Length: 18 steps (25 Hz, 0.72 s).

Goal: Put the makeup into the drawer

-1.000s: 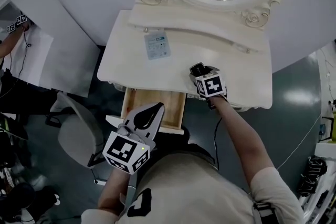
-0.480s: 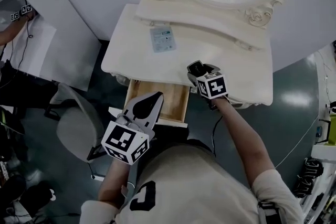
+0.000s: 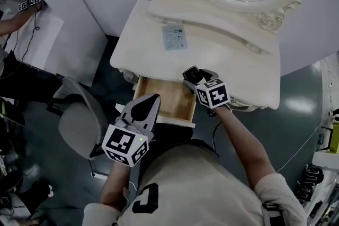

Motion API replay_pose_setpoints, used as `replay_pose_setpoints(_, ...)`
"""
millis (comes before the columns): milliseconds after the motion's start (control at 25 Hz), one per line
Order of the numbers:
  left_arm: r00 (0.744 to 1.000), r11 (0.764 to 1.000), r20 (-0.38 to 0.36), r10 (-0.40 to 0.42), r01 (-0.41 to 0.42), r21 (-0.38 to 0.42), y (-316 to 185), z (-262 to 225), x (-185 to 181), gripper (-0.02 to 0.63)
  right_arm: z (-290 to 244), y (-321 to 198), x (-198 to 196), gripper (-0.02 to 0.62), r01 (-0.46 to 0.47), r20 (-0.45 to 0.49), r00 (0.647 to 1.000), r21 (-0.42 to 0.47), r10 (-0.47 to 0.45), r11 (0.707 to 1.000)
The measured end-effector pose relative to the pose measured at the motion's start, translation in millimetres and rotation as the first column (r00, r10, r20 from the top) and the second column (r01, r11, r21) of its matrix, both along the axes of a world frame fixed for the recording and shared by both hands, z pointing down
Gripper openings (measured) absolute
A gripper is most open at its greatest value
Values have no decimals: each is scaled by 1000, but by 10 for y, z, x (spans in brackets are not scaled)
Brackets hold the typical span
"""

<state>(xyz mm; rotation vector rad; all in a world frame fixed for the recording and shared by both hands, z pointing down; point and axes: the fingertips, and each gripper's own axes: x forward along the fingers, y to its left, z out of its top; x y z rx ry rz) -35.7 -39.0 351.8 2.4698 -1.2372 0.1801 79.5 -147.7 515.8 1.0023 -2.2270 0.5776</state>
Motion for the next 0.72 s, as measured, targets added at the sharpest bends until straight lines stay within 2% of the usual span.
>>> replay_pose_setpoints(160,1000,1000,13,2,-2,-3,4,24,-65,55,103,147,-196,314,18,15,1000,-27,-17,999)
replay_pose_setpoints(440,999,1000,24,29,-29,-8,-8,55,-77,55,454,379,-354,314,62,-49,997,-91,-67,994)
replay_pose_setpoints(720,998,998,36,53,-53,-15,-18,70,-120,55,801,465,-397,314,76,-96,992,-101,-86,992)
